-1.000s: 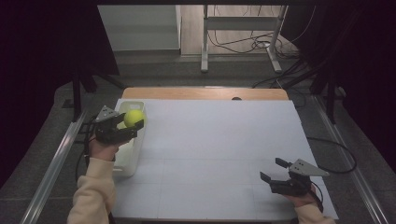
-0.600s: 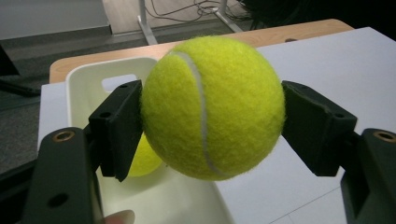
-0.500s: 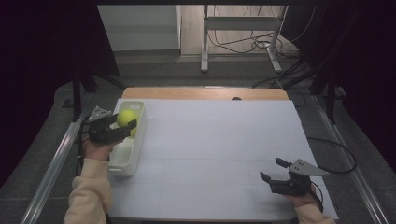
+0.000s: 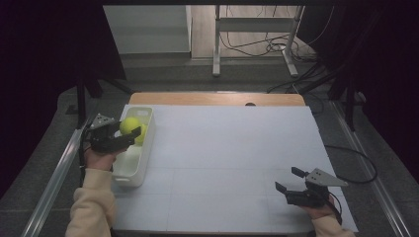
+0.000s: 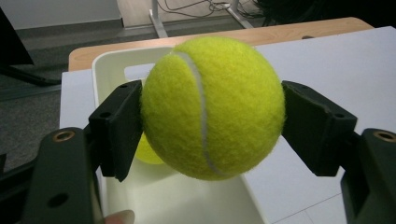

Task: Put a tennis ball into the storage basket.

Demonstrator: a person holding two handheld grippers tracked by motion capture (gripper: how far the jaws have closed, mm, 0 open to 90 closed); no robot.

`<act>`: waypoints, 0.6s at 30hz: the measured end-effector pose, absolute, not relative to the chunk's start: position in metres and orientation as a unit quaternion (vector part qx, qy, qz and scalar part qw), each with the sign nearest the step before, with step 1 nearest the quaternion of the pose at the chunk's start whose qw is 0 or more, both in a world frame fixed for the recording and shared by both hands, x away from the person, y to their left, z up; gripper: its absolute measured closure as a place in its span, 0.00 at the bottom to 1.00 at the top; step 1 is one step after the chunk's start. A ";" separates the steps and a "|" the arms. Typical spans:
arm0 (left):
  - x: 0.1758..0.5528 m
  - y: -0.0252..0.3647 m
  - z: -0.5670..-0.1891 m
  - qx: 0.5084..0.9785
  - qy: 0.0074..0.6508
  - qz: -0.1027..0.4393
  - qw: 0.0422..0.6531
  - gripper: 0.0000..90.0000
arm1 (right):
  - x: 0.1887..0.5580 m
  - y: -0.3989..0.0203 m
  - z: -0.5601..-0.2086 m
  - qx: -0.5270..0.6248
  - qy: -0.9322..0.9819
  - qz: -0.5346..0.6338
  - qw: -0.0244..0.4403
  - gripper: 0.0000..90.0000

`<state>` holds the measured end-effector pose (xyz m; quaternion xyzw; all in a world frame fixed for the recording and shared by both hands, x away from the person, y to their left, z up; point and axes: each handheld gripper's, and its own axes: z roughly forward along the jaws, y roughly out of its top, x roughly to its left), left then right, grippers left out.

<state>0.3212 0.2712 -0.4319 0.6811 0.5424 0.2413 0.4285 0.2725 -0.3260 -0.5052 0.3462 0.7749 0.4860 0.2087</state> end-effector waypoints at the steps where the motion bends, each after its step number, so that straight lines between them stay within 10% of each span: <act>1: 0.321 0.271 -0.432 0.681 0.544 0.240 0.427 0.29 | 0.272 -0.326 -0.505 0.347 0.775 0.486 0.208 0.17; 18: 0.327 0.277 -0.440 0.692 0.564 0.222 0.392 0.29 | 0.272 -0.326 -0.505 0.345 0.777 0.483 0.210 0.17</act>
